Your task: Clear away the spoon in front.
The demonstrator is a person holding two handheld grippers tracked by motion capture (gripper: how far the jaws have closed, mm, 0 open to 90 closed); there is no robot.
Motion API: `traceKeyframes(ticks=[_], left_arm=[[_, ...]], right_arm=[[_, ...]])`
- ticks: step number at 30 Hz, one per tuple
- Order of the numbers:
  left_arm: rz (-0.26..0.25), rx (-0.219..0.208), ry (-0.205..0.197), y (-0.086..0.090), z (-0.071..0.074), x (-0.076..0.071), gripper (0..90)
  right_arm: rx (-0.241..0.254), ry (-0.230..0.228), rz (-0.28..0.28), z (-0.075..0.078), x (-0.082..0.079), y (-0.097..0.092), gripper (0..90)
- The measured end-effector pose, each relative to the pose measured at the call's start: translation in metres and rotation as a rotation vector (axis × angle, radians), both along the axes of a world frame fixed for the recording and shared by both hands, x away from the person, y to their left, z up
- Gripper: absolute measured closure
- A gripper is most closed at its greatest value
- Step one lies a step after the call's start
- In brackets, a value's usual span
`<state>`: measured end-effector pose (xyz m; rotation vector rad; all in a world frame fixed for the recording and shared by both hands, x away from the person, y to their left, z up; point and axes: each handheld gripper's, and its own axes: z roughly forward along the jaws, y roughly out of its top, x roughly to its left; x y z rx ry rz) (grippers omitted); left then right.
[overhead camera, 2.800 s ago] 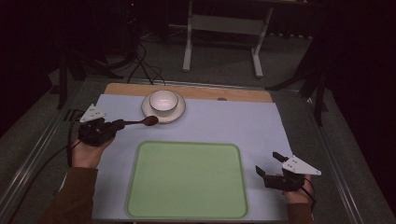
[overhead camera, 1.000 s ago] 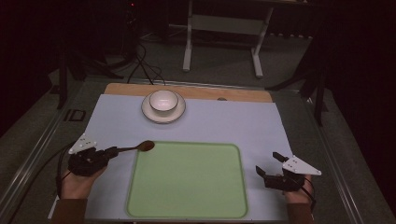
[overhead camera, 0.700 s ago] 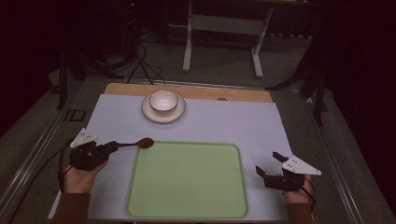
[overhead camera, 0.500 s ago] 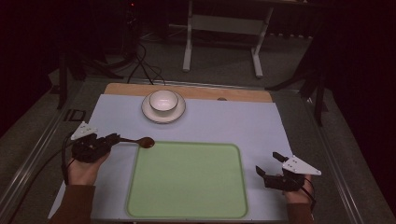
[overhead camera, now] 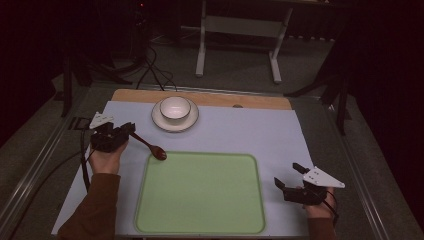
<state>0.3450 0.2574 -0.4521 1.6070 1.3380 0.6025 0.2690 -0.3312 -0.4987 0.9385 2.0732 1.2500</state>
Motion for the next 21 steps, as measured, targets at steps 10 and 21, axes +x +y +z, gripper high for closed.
traceKeyframes(ticks=[10, 21], left_arm=[[-0.019, -0.041, 0.026, -0.001, -0.005, 0.014, 78.1], [-0.065, -0.006, 0.083, -0.005, -0.011, 0.015, 75.2]], right_arm=[[0.001, 0.003, -0.005, 0.000, 0.000, -0.001, 12.7], [-0.004, 0.009, -0.003, -0.001, 0.001, 0.000, 12.7]])
